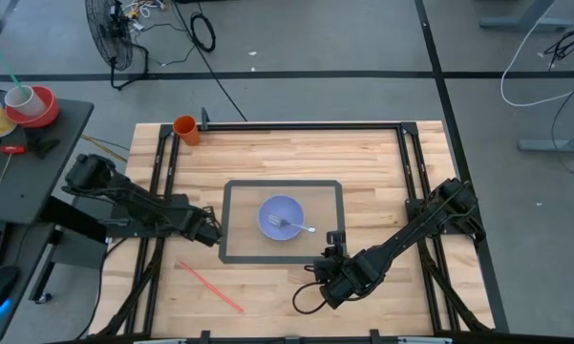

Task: Pick & Place Utensil
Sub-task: Put the silver spoon into the purple bowl

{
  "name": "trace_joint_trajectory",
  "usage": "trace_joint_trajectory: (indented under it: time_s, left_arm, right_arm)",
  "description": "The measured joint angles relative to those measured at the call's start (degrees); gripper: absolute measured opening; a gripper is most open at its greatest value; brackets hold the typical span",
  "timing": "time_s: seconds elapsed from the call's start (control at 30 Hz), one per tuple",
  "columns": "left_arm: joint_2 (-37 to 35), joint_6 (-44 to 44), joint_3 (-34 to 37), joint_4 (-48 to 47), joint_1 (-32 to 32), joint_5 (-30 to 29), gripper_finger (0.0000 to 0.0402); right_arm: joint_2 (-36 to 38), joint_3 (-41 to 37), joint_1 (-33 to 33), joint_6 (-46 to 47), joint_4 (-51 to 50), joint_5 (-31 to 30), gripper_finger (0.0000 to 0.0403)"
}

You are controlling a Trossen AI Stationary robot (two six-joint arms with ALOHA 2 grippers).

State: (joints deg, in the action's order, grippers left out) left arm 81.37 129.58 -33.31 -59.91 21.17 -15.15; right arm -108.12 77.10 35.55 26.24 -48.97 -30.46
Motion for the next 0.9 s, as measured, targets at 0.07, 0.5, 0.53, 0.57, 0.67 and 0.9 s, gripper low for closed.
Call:
trace_joint_trajectory:
  time_s: [0.07,0.5,0.53,0.57,0.67,0.9]
  left_arm:
    - [1.92,0.92,0.0,0.46,-0.52,-0.17,0.0151]
    - [6.9,-3.74,-2.22,5.94,-1.09,-4.02,0.0127]
    - [6.91,-4.28,-2.55,6.02,-1.09,-4.23,0.0119]
    - [6.92,-4.93,-2.91,6.04,-1.09,-4.27,0.011]
    - [6.92,-7.22,-3.55,8.32,-1.07,-4.58,0.008]
    - [6.83,-12.11,-3.48,11.39,-0.99,-5.25,0.0038]
  right_arm:
    - [0.0,0.0,0.0,-0.01,0.02,-0.02,0.0105]
    - [0.0,0.02,0.0,-0.68,0.15,-0.15,0.0105]
    - [0.0,0.0,0.0,-0.76,0.17,-0.15,0.0105]
    - [0.0,0.01,0.0,-0.81,0.15,-0.15,0.0105]
    - [-0.01,0.0,0.0,-0.79,0.15,-0.15,0.0105]
    - [-0.02,0.01,0.0,-0.79,0.15,-0.12,0.0105]
